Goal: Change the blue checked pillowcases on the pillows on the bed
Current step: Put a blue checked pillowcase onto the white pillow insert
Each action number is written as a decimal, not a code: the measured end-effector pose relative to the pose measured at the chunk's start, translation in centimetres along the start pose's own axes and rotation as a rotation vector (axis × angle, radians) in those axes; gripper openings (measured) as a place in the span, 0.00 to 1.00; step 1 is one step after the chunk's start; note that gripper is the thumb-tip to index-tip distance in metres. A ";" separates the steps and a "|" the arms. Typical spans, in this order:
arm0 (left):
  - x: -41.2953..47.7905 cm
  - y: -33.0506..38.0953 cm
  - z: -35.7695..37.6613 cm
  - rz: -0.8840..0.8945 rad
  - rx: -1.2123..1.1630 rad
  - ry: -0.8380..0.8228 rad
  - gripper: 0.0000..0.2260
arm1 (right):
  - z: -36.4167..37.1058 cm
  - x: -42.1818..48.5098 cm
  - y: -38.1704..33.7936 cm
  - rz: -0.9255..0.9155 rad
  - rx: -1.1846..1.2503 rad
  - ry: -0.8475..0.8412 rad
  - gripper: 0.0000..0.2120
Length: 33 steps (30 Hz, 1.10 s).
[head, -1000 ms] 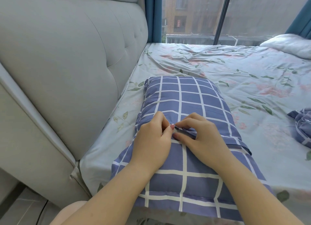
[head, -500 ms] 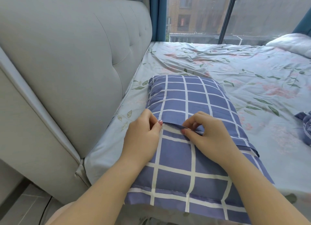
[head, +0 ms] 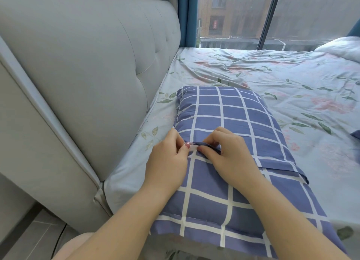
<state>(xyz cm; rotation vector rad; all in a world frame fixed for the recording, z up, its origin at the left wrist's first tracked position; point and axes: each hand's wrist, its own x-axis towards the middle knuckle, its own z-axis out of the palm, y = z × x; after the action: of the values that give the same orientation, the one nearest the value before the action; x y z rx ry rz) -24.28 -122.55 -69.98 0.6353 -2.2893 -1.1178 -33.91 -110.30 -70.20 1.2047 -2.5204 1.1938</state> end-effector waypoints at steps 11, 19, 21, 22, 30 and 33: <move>0.8 -0.8 -0.7 -0.145 -0.145 -0.100 0.11 | 0.2 -0.3 -0.1 -0.071 -0.059 -0.043 0.07; 0.8 -1.9 -0.2 -0.228 -0.234 -0.092 0.12 | 1.2 -0.2 -0.4 -0.060 -0.085 0.045 0.03; 0.5 -2.0 0.1 -0.231 -0.216 -0.032 0.12 | 0.9 -0.1 -0.3 -0.052 -0.051 0.076 0.03; 0.4 -1.9 0.2 -0.231 -0.200 -0.002 0.12 | 0.7 0.0 -0.2 -0.044 -0.028 0.087 0.03; 0.6 -2.3 0.1 -0.326 -0.172 0.002 0.09 | -0.2 0.1 0.2 0.128 0.070 0.011 0.07; 0.3 -2.0 -0.1 -0.301 -0.144 -0.033 0.09 | 0.2 0.0 0.0 0.083 -0.050 0.015 0.13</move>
<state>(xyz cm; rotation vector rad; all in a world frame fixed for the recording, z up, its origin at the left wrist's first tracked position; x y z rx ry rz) -24.06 -123.85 -71.51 0.9314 -2.1627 -1.4265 -33.83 -110.42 -70.31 1.0856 -2.5959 1.1453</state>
